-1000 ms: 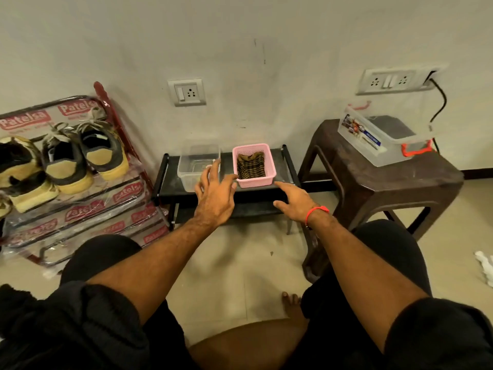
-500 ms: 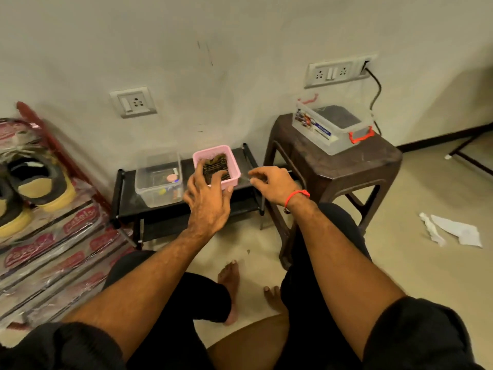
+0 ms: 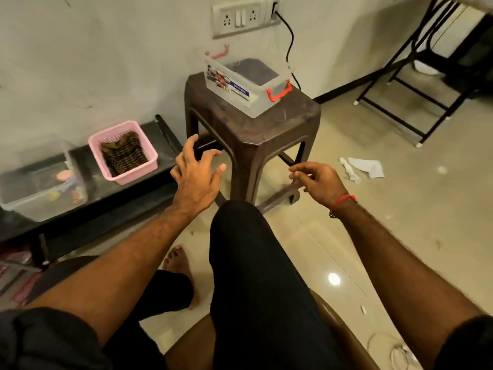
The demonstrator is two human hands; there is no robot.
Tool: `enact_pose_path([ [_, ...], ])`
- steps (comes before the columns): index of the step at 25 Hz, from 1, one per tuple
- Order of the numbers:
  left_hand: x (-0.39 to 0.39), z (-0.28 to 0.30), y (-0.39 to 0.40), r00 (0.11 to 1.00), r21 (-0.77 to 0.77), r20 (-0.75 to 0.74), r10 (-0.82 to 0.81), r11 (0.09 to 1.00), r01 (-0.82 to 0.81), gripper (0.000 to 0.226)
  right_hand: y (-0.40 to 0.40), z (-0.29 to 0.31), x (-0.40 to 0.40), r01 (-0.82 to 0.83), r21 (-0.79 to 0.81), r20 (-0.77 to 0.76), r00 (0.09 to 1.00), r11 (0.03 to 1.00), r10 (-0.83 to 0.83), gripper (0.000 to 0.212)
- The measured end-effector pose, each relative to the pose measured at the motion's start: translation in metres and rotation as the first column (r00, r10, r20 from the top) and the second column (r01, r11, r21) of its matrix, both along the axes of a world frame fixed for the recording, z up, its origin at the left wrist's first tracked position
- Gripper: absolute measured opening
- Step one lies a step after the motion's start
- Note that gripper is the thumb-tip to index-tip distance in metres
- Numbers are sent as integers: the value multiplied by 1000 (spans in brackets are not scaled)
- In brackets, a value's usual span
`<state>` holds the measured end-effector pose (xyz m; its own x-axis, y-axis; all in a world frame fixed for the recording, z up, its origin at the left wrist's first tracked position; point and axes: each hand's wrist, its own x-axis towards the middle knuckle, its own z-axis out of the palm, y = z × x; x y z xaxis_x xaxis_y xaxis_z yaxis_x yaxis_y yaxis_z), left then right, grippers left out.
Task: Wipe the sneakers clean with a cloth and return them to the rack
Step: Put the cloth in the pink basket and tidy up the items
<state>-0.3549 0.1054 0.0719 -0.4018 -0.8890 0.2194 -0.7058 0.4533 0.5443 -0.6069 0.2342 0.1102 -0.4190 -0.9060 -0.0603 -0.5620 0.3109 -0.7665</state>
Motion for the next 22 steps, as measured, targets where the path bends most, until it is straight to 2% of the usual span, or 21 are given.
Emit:
enact_pose_path([
  [2,-8,-2,-3,1000,34,-21,12,999,-11,35,-1,12,-7,-24,13,-28,999,1000,24,21],
  [4,-13,-3,-8,999,53,-41,7,999,-5,35,-5,34,-7,-115,37,-118,986,993,118,23],
  [6,-19,-3,-13,998,61,-65,0,998,4,34,-17,62,-9,-236,168,-199,943,957,267,24],
  [9,-26,-17,-8,999,24,-52,-1,1000,2,32,-43,86,-10,-362,549,-265,779,753,568,30],
  [11,-27,-34,-2,1000,18,5,-18,1000,18,33,-58,79,-8,-337,704,-259,697,625,668,31],
  [12,-27,-43,0,999,38,37,-33,999,31,34,-62,70,-6,-317,732,-268,680,603,683,31],
  [14,-29,-59,6,992,97,103,-80,993,70,37,-61,38,-3,-305,706,-288,700,639,653,31],
  [17,-40,-83,16,965,202,179,-193,967,156,40,-45,-25,-7,-314,585,-266,797,748,542,28],
  [19,-50,-107,25,927,288,223,-301,929,232,38,-31,-72,-14,-311,570,-208,840,760,500,27],
  [22,-71,-152,41,935,439,219,-279,884,162,30,-14,-144,-31,-222,562,-109,935,797,337,27],
])
